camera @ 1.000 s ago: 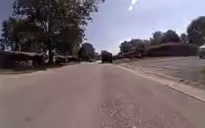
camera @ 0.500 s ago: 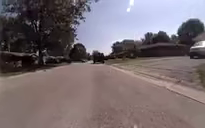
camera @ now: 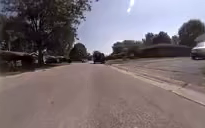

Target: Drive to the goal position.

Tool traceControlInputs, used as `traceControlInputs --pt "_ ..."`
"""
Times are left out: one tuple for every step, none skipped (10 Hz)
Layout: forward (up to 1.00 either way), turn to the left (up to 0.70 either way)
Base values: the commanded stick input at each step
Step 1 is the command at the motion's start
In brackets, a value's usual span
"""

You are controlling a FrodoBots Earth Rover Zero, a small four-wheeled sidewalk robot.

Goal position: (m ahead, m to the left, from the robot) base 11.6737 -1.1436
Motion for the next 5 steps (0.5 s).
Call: traceControlInputs --pt "0.50 0.00" --pt "0.50 0.00" --pt "0.50 0.00" --pt "0.50 0.00" --pt "0.50 0.00"
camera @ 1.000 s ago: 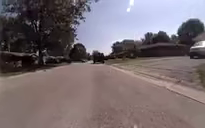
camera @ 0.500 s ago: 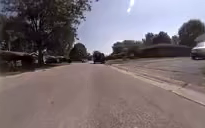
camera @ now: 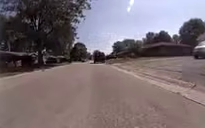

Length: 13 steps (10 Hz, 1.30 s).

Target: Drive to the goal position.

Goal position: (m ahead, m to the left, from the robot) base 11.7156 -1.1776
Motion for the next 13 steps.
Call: traceControlInputs --pt "0.50 0.00" --pt "0.50 0.00" --pt "0.50 0.00" --pt "0.50 0.00" --pt "0.50 0.00" --pt "0.50 0.00" --pt "0.50 0.00" --pt "0.50 0.00" --pt "0.50 0.00" --pt "0.50 0.00" --pt "0.50 0.00" --pt "0.50 0.00" --pt "0.50 0.00"
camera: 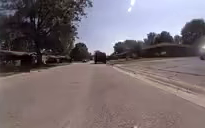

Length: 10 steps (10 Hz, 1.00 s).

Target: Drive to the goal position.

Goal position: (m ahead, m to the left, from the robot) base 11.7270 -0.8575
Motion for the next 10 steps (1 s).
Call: traceControlInputs --pt "0.50 0.00" --pt "0.50 0.00" --pt "0.50 0.00" --pt "0.50 0.00" --pt "0.50 0.00" --pt "0.50 0.00" --pt "0.50 0.00" --pt "0.50 0.00" --pt "0.50 0.00" --pt "0.50 0.00"
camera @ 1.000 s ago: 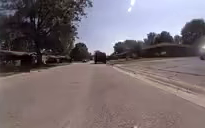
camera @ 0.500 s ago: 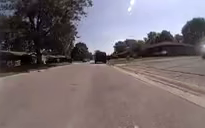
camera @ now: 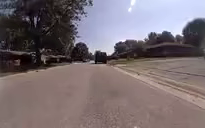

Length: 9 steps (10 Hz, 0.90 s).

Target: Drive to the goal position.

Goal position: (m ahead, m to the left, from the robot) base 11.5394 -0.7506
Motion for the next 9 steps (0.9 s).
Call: traceControlInputs --pt "0.50 0.00" --pt "0.50 0.00" --pt "0.50 0.00" --pt "0.50 0.00" --pt "0.50 0.00" --pt "0.33 0.00" --pt "0.15 0.00" --pt "0.00 0.00" --pt "0.00 0.00"
